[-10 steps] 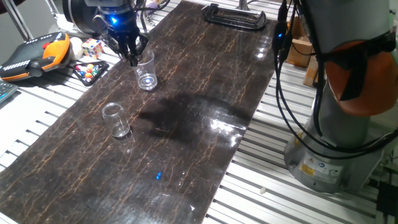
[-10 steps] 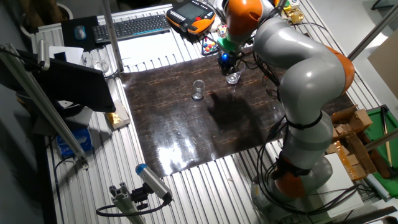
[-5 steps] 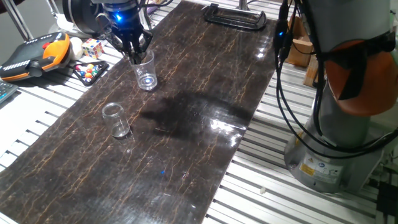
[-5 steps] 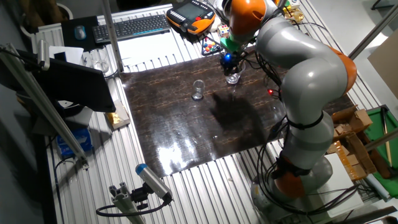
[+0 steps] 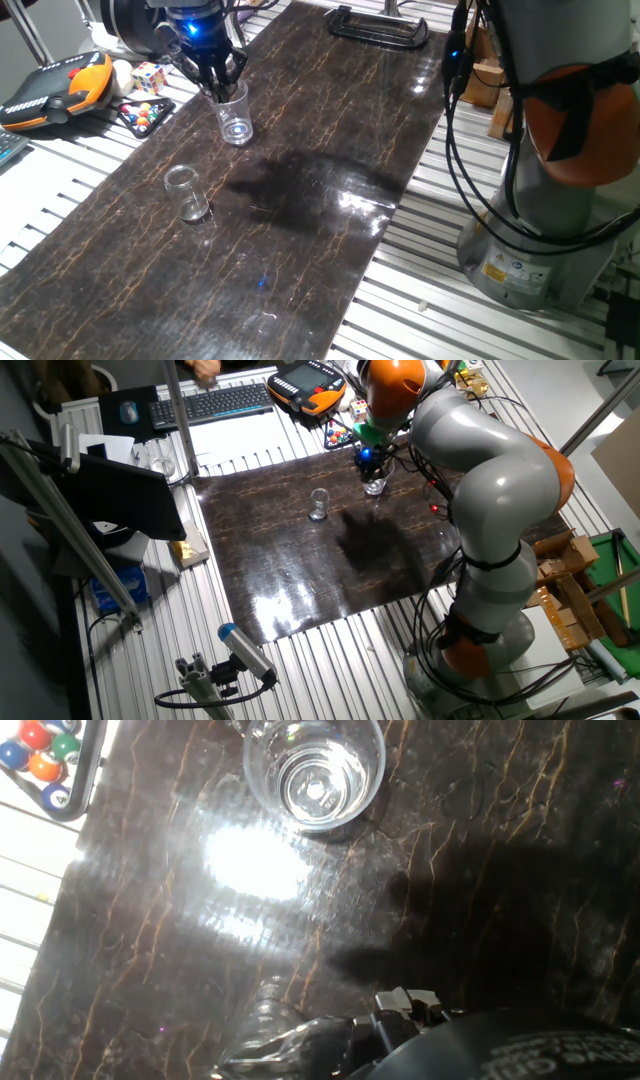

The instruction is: Pour the water from one cup into another empty cup

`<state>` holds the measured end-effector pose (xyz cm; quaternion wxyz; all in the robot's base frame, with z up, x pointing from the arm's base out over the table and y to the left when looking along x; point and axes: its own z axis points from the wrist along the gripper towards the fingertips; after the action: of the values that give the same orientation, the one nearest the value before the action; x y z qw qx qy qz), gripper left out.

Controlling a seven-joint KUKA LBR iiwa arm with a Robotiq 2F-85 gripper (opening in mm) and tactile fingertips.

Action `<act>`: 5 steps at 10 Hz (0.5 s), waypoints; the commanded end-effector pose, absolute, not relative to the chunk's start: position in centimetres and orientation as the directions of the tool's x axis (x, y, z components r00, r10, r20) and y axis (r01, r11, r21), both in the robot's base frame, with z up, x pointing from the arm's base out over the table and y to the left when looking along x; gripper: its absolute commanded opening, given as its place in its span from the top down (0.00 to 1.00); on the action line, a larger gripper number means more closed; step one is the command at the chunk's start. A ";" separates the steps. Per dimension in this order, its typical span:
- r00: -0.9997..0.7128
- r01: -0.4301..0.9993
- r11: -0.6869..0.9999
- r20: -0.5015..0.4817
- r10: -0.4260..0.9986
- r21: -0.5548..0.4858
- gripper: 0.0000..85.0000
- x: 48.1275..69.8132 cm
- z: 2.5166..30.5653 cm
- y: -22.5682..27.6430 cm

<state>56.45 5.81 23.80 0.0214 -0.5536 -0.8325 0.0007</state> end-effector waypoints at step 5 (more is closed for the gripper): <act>-0.403 0.915 0.403 0.014 0.915 -0.029 0.99 56.7 23.7 6.0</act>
<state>56.75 6.02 23.72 0.0137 -0.5465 -0.8373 0.0080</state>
